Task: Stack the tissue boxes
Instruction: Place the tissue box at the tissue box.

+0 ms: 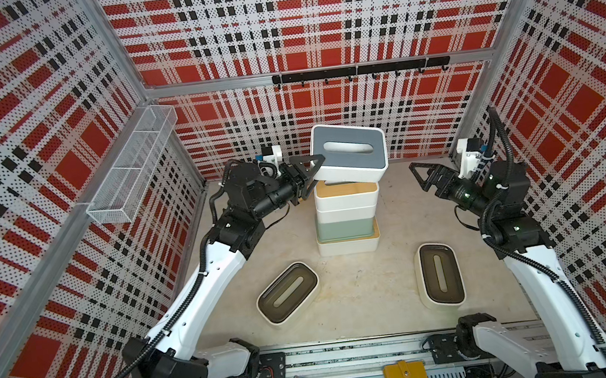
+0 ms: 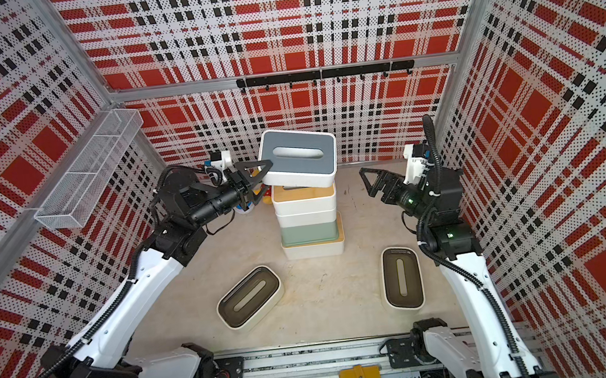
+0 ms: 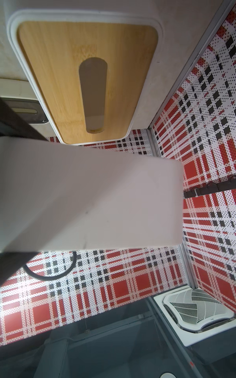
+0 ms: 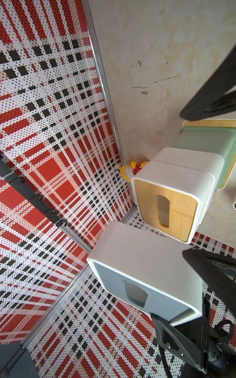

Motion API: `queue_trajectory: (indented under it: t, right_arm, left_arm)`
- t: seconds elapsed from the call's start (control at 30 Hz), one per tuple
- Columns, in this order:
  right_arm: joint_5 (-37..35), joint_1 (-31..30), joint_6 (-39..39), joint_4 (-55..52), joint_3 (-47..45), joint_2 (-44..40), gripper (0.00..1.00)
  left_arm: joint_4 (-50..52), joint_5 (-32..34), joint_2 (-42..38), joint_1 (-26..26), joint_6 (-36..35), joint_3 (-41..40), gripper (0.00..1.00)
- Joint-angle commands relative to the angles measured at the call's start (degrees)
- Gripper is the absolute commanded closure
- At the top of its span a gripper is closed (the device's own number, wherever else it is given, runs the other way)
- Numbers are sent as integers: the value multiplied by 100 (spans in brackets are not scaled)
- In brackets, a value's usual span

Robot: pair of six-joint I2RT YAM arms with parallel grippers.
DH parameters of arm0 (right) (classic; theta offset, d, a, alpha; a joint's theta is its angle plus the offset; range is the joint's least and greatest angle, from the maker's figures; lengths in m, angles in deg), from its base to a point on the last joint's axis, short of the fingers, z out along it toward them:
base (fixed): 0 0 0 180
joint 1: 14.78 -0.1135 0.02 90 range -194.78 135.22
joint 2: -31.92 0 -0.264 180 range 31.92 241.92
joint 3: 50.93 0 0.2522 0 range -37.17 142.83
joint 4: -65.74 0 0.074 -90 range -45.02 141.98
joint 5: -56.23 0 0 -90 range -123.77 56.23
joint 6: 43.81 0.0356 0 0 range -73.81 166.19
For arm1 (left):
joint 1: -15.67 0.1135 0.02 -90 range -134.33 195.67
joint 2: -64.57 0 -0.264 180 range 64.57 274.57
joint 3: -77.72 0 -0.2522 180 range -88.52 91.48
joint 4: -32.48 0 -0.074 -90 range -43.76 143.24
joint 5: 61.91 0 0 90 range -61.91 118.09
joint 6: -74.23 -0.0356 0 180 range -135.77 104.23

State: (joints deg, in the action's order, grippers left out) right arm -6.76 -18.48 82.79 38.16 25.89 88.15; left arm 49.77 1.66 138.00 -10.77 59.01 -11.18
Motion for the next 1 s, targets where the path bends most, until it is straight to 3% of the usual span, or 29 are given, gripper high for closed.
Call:
queue_trajectory:
  t: [0.0, 0.3, 0.97]
  right_arm:
    - [197, 27, 14, 356, -24, -69, 0]
    - [110, 27, -162, -14, -119, -112, 0]
    - [258, 28, -94, 222, -255, 75, 0]
  left_arm:
    - [-218, 375, 19, -32, 305, 163, 57]
    - [189, 347, 324, -61, 473, 299, 57]
    - [332, 277, 454, -122, 546, 244, 54]
